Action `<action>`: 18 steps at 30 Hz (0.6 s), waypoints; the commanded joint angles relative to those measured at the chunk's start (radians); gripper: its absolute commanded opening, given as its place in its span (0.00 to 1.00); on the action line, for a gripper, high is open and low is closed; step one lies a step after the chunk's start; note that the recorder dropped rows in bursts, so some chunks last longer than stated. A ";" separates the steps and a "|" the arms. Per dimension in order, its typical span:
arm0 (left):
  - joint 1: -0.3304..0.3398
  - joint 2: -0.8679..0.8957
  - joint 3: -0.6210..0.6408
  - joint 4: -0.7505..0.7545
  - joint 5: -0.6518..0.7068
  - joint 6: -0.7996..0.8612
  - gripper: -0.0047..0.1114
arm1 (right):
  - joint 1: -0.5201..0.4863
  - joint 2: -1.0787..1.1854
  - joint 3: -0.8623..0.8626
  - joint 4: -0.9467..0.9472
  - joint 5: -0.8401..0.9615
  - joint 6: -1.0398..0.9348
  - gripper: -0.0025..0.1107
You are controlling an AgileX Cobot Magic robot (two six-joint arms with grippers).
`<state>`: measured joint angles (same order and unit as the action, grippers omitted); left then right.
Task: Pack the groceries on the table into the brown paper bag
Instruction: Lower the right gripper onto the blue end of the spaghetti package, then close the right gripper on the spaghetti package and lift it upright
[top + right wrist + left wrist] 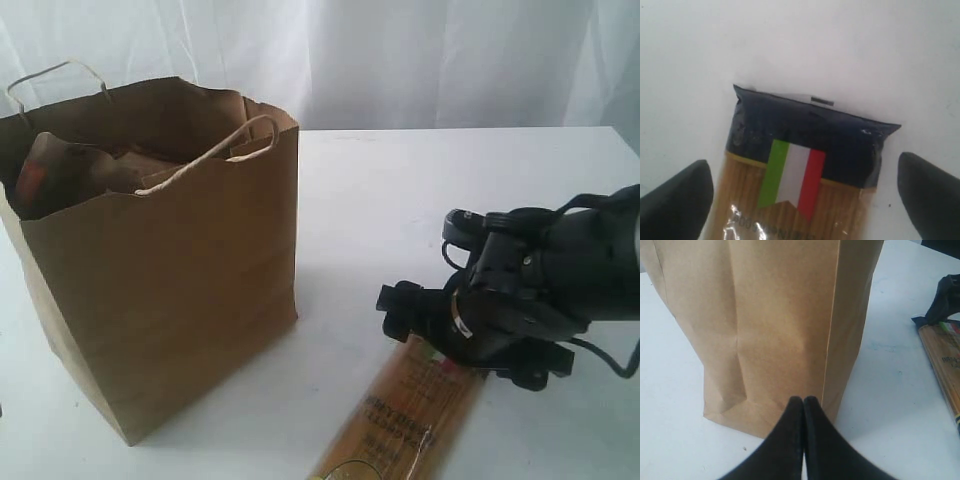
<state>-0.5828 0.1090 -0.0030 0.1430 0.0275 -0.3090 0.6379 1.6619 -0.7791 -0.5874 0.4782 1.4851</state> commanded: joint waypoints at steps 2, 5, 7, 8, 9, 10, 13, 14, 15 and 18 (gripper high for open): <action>0.002 -0.005 0.003 -0.001 -0.004 -0.005 0.04 | -0.011 0.041 -0.013 0.015 -0.024 0.011 0.83; 0.002 -0.005 0.003 -0.001 -0.004 -0.005 0.04 | -0.011 0.050 -0.013 0.031 -0.017 0.011 0.83; 0.002 -0.005 0.003 -0.001 -0.004 -0.005 0.04 | -0.011 0.062 -0.013 0.031 -0.019 0.011 0.83; 0.002 -0.005 0.003 -0.001 -0.004 -0.005 0.04 | -0.011 0.070 -0.013 0.031 -0.019 0.011 0.83; 0.002 -0.005 0.003 -0.001 -0.004 -0.005 0.04 | -0.011 0.077 -0.013 0.031 -0.019 0.011 0.83; 0.002 -0.005 0.003 -0.001 -0.004 -0.005 0.04 | -0.011 0.085 -0.013 0.031 -0.023 0.009 0.82; 0.002 -0.005 0.003 -0.001 -0.004 -0.005 0.04 | -0.011 0.102 -0.013 0.050 -0.047 -0.035 0.68; 0.002 -0.005 0.003 -0.001 -0.004 -0.005 0.04 | -0.011 0.108 -0.013 0.055 -0.062 -0.048 0.59; 0.002 -0.005 0.003 -0.001 -0.004 -0.005 0.04 | -0.011 0.110 -0.013 0.058 -0.076 -0.048 0.51; 0.002 -0.005 0.003 -0.001 -0.004 -0.005 0.04 | -0.011 0.111 -0.013 0.060 -0.123 -0.048 0.19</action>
<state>-0.5828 0.1090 -0.0030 0.1430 0.0275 -0.3090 0.6302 1.7540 -0.7955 -0.5435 0.4078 1.4531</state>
